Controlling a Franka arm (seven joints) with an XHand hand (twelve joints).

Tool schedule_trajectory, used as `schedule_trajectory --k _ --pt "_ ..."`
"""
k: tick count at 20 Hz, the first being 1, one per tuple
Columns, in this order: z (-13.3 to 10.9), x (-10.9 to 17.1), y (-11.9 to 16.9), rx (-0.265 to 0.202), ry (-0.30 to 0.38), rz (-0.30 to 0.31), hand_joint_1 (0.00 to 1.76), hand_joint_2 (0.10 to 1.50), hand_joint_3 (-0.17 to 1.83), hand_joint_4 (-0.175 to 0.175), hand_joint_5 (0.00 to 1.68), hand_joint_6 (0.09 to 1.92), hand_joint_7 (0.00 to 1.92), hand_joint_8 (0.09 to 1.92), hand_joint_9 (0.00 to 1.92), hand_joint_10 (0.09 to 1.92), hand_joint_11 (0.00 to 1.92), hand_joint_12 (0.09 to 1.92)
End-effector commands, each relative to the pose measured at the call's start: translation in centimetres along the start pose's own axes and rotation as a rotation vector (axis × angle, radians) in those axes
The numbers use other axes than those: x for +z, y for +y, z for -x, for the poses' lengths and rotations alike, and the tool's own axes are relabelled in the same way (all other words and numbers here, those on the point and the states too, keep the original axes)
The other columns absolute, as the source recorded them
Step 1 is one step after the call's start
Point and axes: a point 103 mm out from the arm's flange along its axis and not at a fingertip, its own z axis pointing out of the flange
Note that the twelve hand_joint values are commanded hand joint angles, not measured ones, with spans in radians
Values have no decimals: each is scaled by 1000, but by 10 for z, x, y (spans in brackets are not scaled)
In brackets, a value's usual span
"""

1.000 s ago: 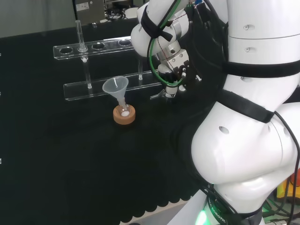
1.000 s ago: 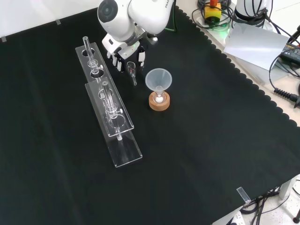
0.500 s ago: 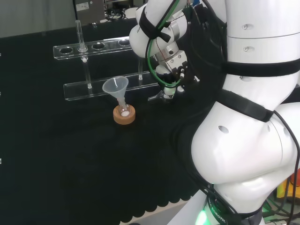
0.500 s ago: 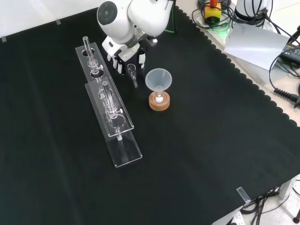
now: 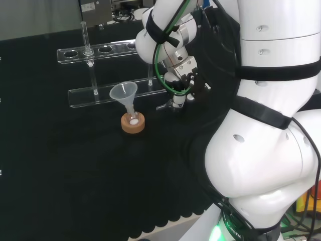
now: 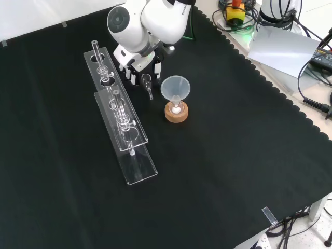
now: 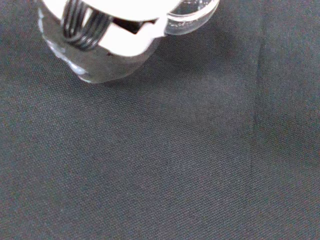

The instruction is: Put the weighing funnel back on the table.

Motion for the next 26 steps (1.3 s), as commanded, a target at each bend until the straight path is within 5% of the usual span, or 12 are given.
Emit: schedule_trajectory --k 1,8,10,11,18,26 --pt "4 5 2 2 1 -14 1079 765 617 130 1086 976 895 692 1157 412 799 1048" --pt "3 8 1 -7 8 -29 1023 1030 153 167 987 1006 750 766 1070 490 731 1102" --pt "6 8 0 -15 13 -29 975 1017 90 40 850 893 712 761 1034 508 701 1113" --pt "8 7 -1 -18 16 -30 960 1006 82 4 797 846 696 757 1019 512 685 1116" --pt "15 9 -6 -8 4 -55 923 723 593 -41 502 664 571 766 913 593 593 1183" --pt "24 -3 -19 -1 1 -15 913 690 638 -45 436 597 512 761 885 600 570 1193"
